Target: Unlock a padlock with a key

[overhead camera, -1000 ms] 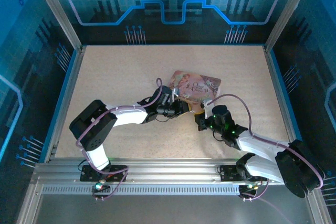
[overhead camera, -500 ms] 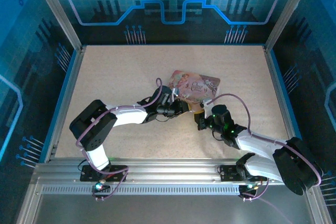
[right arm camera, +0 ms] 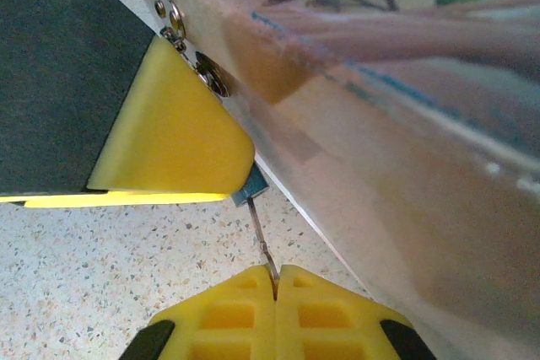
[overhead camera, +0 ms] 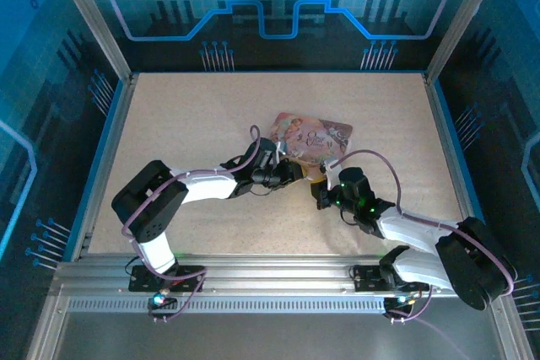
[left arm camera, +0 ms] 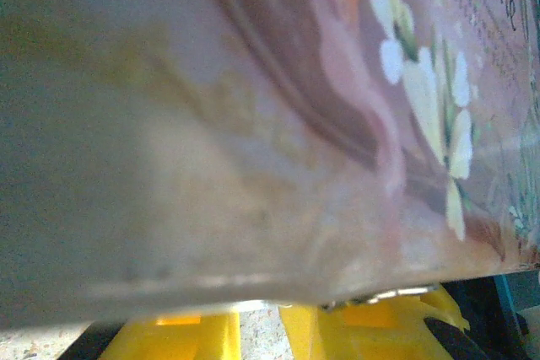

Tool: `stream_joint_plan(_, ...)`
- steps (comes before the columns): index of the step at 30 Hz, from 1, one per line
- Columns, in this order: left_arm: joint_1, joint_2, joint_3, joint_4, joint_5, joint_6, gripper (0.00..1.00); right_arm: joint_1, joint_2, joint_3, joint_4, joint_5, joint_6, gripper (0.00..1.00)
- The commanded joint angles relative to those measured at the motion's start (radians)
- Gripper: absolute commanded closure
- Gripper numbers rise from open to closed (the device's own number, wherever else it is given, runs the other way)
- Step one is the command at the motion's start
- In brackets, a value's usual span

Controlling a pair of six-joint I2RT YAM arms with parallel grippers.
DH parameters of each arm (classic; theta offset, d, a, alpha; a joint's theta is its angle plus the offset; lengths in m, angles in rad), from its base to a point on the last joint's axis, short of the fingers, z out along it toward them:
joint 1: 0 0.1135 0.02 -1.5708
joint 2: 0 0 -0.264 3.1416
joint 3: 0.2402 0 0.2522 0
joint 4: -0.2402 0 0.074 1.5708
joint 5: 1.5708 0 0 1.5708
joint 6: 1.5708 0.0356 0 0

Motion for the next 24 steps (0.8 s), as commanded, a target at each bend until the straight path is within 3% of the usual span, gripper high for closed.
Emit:
stream_joint_plan(1, -0.012, -0.034, 0.019, 0.086, 0.088, -0.042, 0.83, 0.002, 0.003, 0.014, 0.034, -0.032, 0.011, 1.0)
stream_joint_plan(13, -0.015, -0.047, 0.02, 0.079, 0.096, -0.049, 0.83, -0.014, 0.015, -0.02, 0.168, -0.034, 0.029, 1.0)
stream_joint_plan(24, -0.016, -0.058, 0.023, 0.065, 0.099, -0.05, 0.83, -0.048, -0.02, -0.045, 0.213, -0.12, -0.023, 1.0)
